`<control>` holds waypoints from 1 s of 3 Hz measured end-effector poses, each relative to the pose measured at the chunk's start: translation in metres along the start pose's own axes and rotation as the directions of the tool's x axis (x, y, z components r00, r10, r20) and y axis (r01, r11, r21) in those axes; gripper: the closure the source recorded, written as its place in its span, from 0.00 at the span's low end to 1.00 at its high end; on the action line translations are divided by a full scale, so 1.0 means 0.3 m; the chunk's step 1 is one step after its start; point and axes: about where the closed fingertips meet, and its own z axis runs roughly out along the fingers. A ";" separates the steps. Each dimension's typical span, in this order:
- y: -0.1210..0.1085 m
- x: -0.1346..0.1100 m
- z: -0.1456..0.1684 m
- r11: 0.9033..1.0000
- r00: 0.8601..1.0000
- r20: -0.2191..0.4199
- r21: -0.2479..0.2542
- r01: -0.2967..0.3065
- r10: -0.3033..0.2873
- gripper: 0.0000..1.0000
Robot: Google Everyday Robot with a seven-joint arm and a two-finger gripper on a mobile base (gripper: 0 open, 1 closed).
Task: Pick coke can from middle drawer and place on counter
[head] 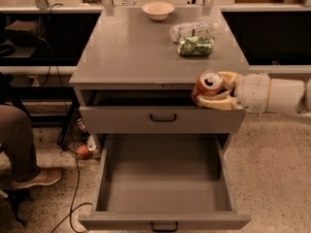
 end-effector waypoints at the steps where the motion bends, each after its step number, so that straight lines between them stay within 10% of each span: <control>1: -0.130 -0.069 0.000 0.999 0.999 -0.035 -0.018 -0.035 0.034 1.00; 3: -0.285 -0.120 0.148 0.985 0.991 -0.046 -0.116 -0.127 0.122 1.00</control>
Offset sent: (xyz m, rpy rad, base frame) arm 0.0882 0.0159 0.0681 -0.0165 0.1797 0.0528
